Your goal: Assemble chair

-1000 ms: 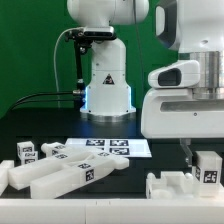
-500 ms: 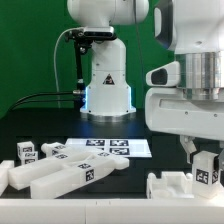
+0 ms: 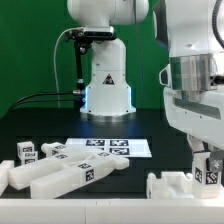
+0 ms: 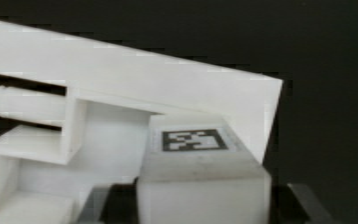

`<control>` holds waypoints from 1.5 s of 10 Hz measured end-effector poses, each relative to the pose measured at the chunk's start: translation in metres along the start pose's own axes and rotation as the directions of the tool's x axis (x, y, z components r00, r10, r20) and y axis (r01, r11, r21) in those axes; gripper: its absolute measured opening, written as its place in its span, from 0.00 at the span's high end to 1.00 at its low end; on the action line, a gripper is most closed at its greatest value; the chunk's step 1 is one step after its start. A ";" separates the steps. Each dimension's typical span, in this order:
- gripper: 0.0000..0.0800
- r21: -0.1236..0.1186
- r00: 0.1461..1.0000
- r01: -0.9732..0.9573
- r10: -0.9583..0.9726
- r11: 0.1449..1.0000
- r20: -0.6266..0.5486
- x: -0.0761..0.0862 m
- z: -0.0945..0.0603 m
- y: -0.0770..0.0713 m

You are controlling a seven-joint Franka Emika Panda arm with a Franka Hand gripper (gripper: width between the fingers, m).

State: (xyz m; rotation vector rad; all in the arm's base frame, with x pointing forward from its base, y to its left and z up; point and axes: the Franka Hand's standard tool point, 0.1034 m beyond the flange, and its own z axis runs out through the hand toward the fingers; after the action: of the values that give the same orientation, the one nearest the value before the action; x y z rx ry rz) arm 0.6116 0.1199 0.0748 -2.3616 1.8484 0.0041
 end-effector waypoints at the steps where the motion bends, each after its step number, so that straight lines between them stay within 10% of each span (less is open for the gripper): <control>1: 0.64 0.000 1.000 0.031 -0.031 1.000 0.000 0.001 0.000 0.000; 3: 0.28 -0.011 0.895 0.445 -0.445 0.895 0.015 0.006 -0.002 -0.001; 7: 0.19 -0.022 0.718 0.696 -0.696 0.718 0.028 0.003 -0.001 0.001; 8: 0.19 -0.028 0.614 0.789 -0.789 0.613 0.022 0.003 -0.001 0.000; 9: 0.19 -0.040 0.298 0.954 -0.955 0.297 0.009 0.003 0.000 -0.003; 10: 0.19 -0.033 0.225 0.974 -0.974 0.224 0.014 0.006 0.002 -0.002; 15: 0.65 -0.035 0.518 0.855 -0.855 0.518 0.004 0.005 0.002 -0.002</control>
Offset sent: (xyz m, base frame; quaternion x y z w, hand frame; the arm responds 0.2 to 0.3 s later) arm -0.0121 0.0297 -0.0026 -0.0799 -0.0286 -0.4298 0.8989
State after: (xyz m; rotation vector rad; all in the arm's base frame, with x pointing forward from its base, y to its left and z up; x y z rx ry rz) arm 0.6149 0.1158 0.0724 -3.0141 0.4598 -0.0888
